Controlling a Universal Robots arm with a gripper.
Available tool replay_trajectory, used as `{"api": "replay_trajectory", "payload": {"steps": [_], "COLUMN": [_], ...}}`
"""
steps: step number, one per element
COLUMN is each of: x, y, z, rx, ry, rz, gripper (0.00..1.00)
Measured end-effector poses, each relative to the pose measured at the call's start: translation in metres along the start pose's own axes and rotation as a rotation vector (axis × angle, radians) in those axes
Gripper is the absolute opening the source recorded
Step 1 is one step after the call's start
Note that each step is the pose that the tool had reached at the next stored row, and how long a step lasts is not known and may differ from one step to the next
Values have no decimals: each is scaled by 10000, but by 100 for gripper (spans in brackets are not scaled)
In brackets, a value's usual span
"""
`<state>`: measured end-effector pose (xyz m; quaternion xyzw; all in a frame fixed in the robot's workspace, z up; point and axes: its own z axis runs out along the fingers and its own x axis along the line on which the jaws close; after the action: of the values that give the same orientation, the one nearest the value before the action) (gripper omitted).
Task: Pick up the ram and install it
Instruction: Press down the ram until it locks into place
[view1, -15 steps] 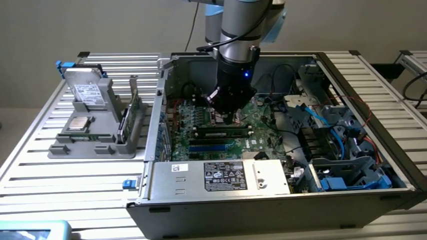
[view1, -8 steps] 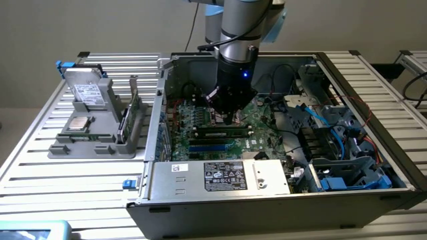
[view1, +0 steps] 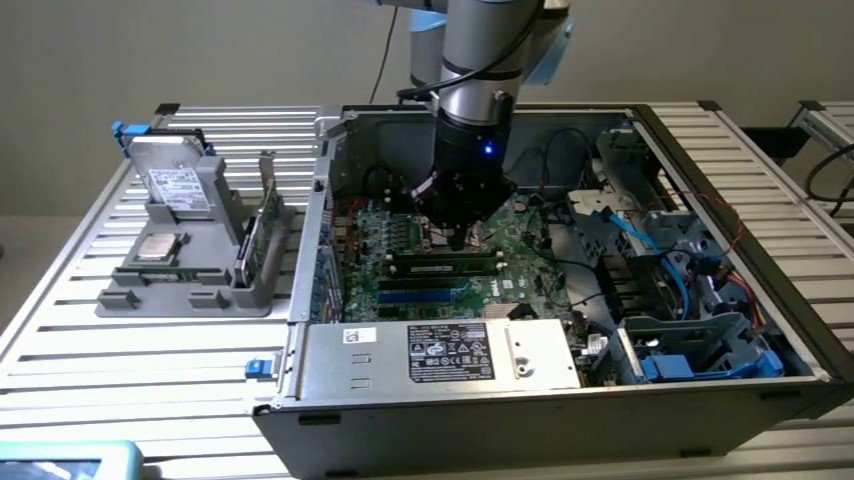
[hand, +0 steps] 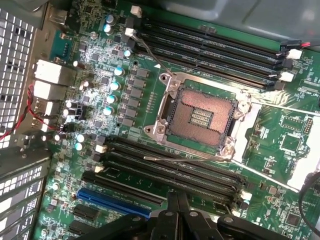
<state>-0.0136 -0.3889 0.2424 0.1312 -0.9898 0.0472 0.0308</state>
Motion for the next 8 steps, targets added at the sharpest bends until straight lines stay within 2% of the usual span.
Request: {"api": "replay_trajectory", "payload": {"steps": [5, 8], "x": [0, 0], "y": [0, 0], "z": [0, -1], "rx": [25, 95], "ry": [-40, -49], "rz": [461, 659], "gripper": [11, 11]}}
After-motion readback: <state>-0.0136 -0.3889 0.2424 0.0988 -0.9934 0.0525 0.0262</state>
